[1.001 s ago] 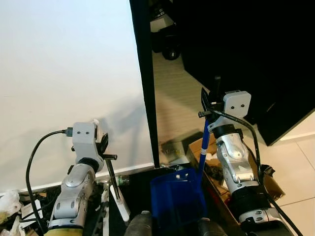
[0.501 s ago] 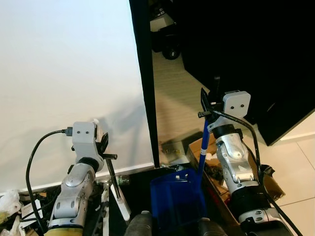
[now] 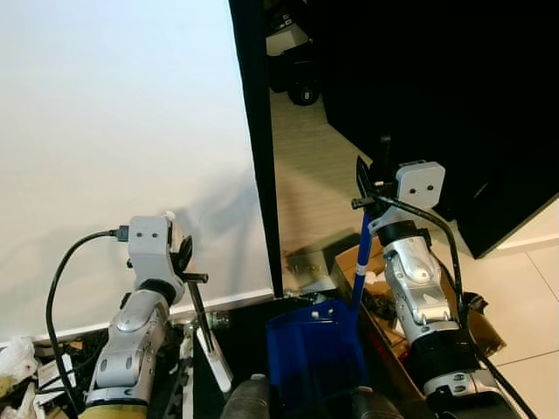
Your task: Sweep floor
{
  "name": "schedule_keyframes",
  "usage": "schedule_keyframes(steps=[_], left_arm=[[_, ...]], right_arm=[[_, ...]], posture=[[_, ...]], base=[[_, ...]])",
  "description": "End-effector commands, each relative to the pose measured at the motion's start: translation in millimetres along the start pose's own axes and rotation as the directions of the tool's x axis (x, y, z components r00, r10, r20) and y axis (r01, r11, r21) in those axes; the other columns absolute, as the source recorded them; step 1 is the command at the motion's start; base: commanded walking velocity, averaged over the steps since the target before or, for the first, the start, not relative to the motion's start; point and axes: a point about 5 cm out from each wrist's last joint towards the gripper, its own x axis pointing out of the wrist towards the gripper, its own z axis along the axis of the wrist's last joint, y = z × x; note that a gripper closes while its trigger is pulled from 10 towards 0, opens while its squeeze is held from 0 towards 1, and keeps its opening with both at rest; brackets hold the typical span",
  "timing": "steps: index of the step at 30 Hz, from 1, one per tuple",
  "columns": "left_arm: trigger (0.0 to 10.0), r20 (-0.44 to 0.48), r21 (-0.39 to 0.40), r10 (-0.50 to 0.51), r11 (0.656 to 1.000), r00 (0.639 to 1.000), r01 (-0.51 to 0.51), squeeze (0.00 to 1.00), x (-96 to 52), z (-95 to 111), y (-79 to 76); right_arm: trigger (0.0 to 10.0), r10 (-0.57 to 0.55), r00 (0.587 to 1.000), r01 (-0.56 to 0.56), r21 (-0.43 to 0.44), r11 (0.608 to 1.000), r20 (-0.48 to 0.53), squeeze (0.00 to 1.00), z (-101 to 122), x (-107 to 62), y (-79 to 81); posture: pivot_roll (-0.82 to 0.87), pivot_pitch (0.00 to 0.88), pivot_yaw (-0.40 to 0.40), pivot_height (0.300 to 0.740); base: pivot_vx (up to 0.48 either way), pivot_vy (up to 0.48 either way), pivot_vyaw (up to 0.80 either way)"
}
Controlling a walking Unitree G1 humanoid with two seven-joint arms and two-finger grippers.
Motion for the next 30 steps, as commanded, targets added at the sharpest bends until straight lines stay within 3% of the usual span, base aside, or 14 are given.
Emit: schedule_keyframes(steps=[1,30], left_arm=[[10.0,0.019,-0.004,0.010,1.000,1.000,-0.010,0.00,-0.2,5.1,-0.4],[10.0,0.021,-0.003,0.011,1.000,1.000,-0.011,0.00,0.3,6.7,2.2]], right_arm=[[10.0,-0.012,1.000,0.013,0.015,1.000,-0.010,0.00,-1.5,-0.4,-1.5],[10.0,-0.018,1.000,0.018,0.009,1.000,-0.009,0.00,-1.4,-0.9,-3.0]], posture=[[0.20,0.170,0.005,0.740],[0.20,0.171,0.009,0.740]], base=[[0.000,0.292,0.00],[0.000,0.369,0.00]])
